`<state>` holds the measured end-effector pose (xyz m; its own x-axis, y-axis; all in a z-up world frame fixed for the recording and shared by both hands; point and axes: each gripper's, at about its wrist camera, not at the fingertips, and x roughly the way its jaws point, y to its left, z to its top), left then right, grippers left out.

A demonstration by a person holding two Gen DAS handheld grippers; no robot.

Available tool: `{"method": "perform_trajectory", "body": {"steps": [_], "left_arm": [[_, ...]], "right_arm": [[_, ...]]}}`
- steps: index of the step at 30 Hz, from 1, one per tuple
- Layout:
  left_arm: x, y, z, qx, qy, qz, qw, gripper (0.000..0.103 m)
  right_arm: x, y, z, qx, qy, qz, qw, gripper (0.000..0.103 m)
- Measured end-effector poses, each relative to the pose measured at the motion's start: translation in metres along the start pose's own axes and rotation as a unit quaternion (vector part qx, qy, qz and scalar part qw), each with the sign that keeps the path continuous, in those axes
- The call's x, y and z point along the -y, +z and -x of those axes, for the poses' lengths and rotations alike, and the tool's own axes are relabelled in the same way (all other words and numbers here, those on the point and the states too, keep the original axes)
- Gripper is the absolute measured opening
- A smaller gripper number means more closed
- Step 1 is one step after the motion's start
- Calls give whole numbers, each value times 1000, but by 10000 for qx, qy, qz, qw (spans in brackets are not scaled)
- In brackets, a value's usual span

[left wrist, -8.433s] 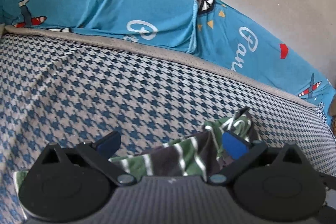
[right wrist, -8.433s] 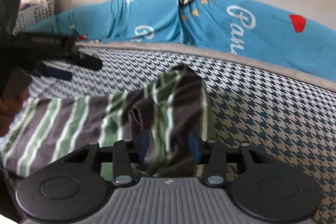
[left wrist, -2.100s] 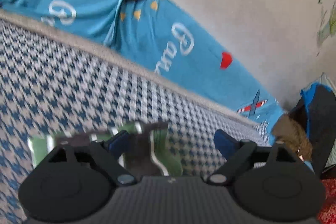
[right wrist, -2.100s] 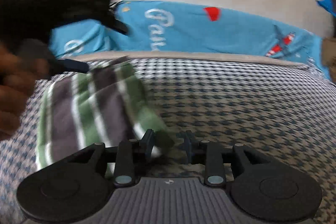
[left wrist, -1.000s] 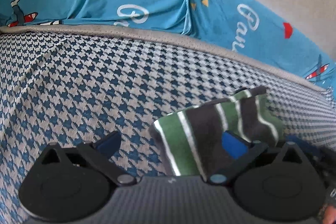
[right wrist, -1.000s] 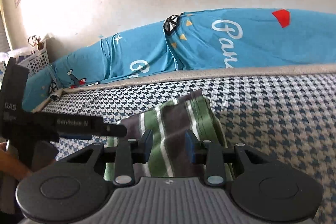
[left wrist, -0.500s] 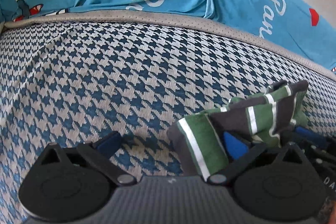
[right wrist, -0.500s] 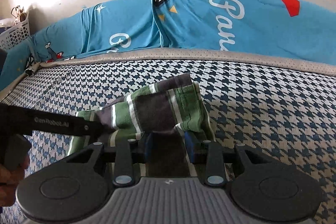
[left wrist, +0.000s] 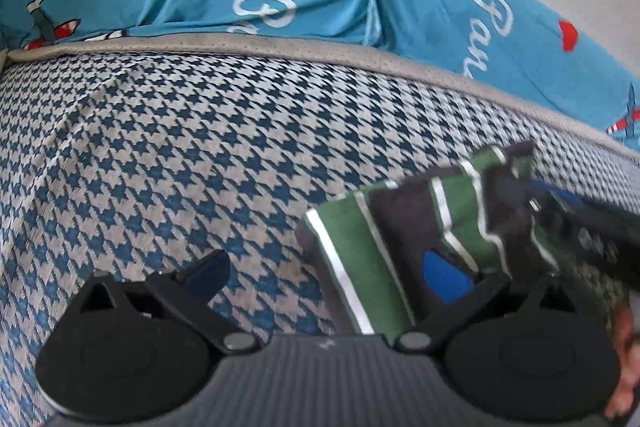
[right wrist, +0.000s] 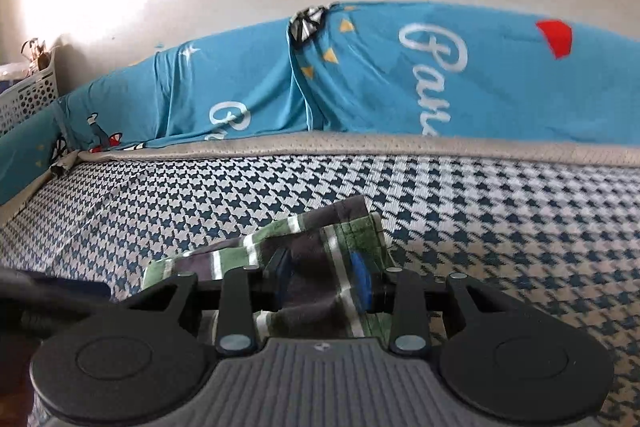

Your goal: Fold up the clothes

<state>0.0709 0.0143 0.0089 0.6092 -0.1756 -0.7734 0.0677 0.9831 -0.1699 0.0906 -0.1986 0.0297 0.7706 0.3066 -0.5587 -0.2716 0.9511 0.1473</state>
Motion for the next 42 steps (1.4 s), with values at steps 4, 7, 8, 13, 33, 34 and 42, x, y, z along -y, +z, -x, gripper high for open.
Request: {"method": "perform_trajectory", "body": {"steps": [4,7,8,13,33,34,42], "left_arm": [[3,-2,-3,-93,-7,-90,9999,103],[4,-2,-6,-161,-2,-99,9998,103],[4,-1,-7,-182,2,-97,9998,103],[5,1,-10,-276,37,-118,9995,103],[20,-25,45,-48,234,-562,9981,103],[19,-27,47,-54,250,-566,9981,103],[17,-61,50,-258,235,-382,9987,103]], "right_arm": [[4,5,-17,-12,-46,-75,10000,32],[5,9,-27,-1,-158,-114,9998,35],[5,9,-30,-4,-197,-146,9997,36],[2,9,-35,20,-327,-97,9994,40],[-12,-7,55,-84,-514,-353,9980,41],[-11,-10,59,-117,-546,-413,9976,41],[-5,-40,94,-247,-673,-797,9942,44]]}}
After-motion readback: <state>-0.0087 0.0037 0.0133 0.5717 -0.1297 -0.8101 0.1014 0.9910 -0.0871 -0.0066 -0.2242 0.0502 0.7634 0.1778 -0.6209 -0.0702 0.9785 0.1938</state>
